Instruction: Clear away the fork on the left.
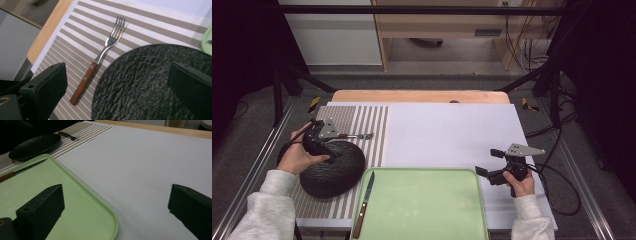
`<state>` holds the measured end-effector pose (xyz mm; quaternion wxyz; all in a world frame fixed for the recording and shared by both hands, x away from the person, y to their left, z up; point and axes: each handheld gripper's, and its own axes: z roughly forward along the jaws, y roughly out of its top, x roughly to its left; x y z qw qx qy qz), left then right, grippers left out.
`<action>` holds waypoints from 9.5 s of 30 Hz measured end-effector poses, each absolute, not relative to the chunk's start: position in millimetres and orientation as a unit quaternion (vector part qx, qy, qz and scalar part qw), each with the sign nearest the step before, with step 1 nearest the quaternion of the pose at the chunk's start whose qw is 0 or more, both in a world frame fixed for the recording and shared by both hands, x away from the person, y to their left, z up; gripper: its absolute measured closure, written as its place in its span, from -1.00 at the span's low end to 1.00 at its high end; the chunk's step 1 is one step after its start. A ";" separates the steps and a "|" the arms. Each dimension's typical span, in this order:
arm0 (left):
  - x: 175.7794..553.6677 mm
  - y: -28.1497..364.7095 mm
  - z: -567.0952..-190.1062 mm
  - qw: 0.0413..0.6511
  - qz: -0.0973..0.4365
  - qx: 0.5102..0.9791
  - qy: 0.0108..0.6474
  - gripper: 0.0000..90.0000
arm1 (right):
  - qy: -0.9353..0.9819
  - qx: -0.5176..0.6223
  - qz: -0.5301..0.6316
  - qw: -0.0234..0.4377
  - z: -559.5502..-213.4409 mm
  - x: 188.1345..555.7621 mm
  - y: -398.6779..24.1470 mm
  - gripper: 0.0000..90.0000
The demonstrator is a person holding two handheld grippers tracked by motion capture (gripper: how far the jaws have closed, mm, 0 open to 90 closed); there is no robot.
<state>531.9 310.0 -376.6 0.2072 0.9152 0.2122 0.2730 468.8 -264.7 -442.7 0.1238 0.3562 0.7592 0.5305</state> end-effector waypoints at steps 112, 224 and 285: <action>613.2 320.0 -458.9 0.040 0.318 0.947 -0.002 0.59 | 0.760 0.360 0.526 0.128 -443.4 469.4 -265.3 -0.98; 435.4 240.5 -391.8 0.146 0.332 0.912 0.193 0.71 | 0.757 0.361 0.529 0.131 -442.3 468.3 -266.2 -0.98; 372.8 166.7 -396.9 0.198 0.221 0.920 0.254 0.71 | 0.757 0.361 0.528 0.134 -441.6 467.7 -267.3 -0.98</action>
